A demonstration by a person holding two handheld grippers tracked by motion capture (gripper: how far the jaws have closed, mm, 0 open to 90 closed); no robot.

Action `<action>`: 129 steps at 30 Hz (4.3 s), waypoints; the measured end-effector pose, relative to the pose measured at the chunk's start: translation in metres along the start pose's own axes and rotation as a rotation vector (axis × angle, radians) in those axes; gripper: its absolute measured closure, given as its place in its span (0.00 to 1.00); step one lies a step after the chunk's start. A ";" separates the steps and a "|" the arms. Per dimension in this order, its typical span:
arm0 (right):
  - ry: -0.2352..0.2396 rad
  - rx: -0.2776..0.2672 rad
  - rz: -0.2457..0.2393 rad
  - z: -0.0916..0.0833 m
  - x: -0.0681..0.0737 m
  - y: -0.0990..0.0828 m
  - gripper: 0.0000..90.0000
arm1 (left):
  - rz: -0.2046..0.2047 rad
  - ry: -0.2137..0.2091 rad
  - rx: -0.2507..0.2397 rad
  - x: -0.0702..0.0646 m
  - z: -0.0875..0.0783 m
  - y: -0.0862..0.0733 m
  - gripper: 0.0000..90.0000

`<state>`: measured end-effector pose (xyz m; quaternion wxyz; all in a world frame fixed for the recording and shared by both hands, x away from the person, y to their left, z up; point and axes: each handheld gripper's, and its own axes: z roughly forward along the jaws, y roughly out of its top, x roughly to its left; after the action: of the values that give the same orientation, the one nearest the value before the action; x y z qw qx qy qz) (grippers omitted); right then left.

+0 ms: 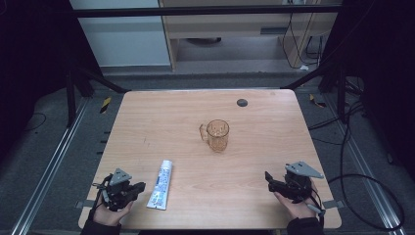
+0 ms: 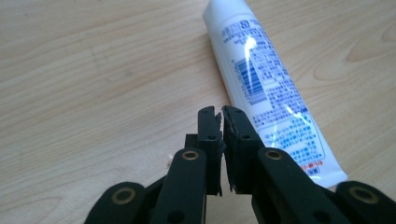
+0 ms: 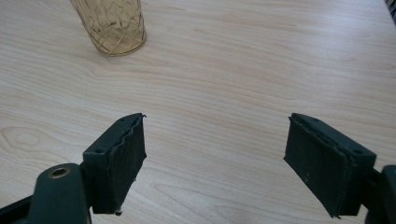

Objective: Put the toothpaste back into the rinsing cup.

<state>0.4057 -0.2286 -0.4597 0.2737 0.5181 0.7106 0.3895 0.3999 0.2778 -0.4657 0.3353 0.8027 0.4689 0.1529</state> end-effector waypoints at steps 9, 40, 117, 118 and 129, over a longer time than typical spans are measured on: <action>-0.008 0.017 -0.023 0.002 0.002 -0.003 0.22 | 0.044 -0.033 0.066 -0.009 0.006 -0.002 0.98; -0.030 0.034 -0.024 0.006 -0.003 -0.005 0.21 | 0.085 -0.089 0.073 -0.029 0.024 0.003 0.99; -0.053 0.049 -0.007 0.012 -0.016 -0.013 0.24 | 0.138 -0.017 0.054 0.015 0.058 0.071 0.99; -0.053 0.049 -0.007 0.012 -0.016 -0.013 0.24 | 0.138 -0.018 0.054 0.015 0.056 0.070 0.99; -0.061 0.051 -0.012 0.012 -0.017 -0.014 0.24 | 0.140 -0.028 0.066 0.011 0.045 0.058 0.99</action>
<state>0.4127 -0.2438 -0.4783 0.2845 0.5322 0.7148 0.3535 0.4680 0.2501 -0.4597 0.3037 0.8463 0.4115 0.1492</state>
